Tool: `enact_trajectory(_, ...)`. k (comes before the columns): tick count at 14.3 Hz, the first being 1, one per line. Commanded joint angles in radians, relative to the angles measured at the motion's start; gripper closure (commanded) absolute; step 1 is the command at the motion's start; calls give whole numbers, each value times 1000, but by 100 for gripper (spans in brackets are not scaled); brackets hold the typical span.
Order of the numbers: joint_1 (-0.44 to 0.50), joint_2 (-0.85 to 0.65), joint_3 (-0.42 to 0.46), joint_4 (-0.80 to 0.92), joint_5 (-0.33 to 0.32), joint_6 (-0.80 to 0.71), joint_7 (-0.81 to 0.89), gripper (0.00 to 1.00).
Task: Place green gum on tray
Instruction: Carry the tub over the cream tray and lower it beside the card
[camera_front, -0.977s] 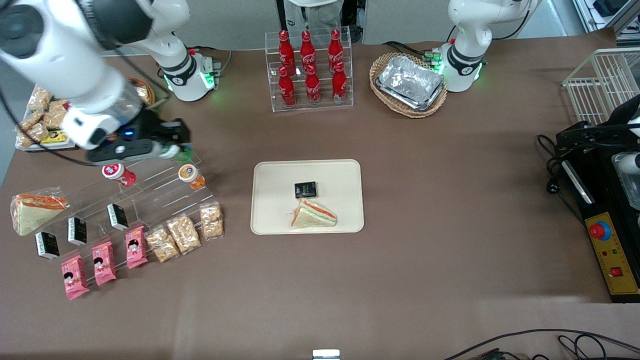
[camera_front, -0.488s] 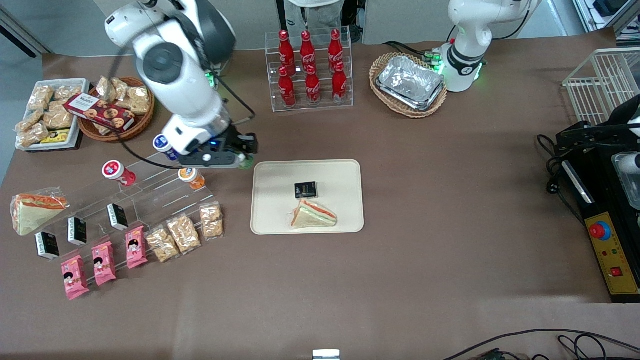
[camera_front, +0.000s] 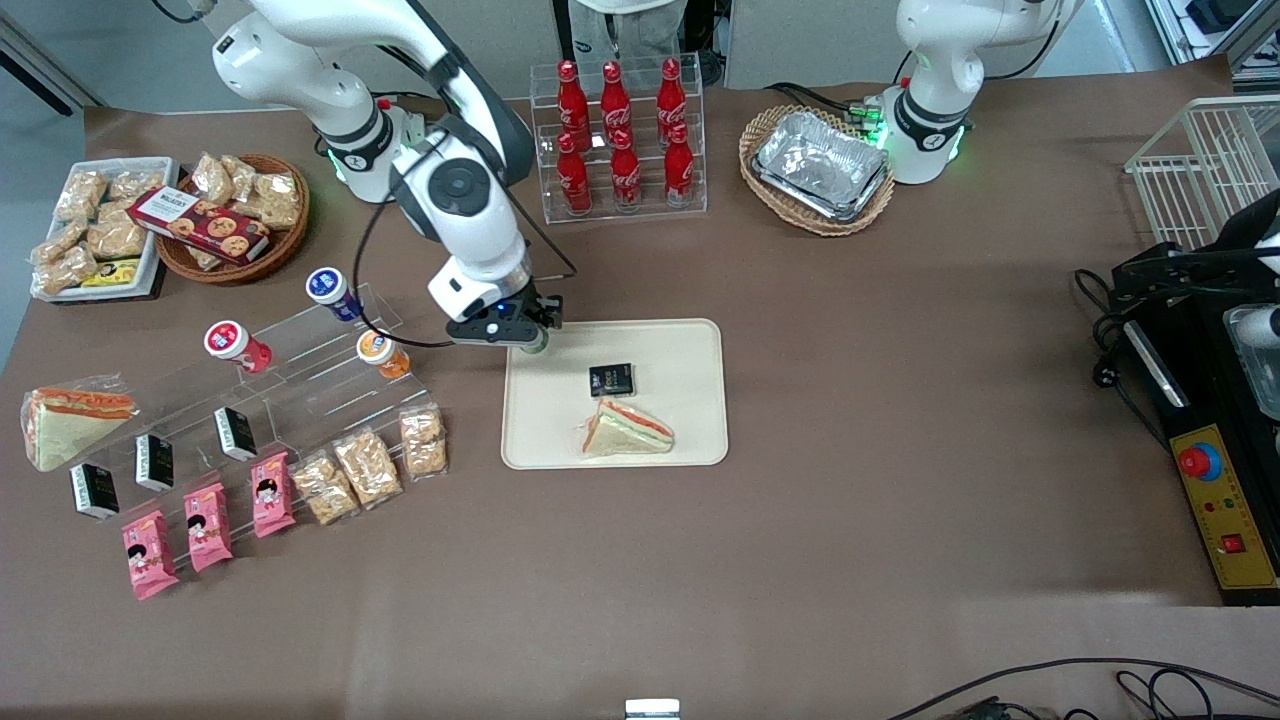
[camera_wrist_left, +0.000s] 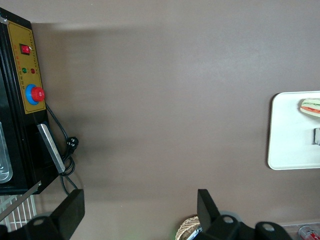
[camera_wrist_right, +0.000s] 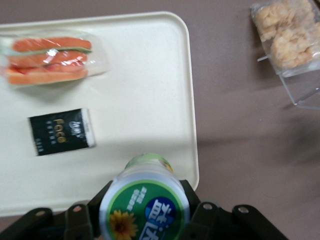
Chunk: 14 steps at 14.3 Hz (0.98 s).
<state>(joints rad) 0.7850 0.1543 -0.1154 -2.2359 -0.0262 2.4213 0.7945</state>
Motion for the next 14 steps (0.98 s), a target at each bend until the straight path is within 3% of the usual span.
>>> enact_trajectory(1, 22, 86, -13, -2, -84, 94, 89, 92)
enact_trajectory(8, 28, 182, -13, -28, -84, 252, 123, 92)
enact_trajectory(9, 28, 183, -13, -28, -84, 252, 123, 80)
enact_trajectory(10, 28, 185, -13, -28, -84, 252, 123, 35)
enact_trajectory(11, 28, 185, -13, -28, -84, 252, 129, 0)
enact_trajectory(14, 28, 185, -13, -27, -84, 252, 157, 0)
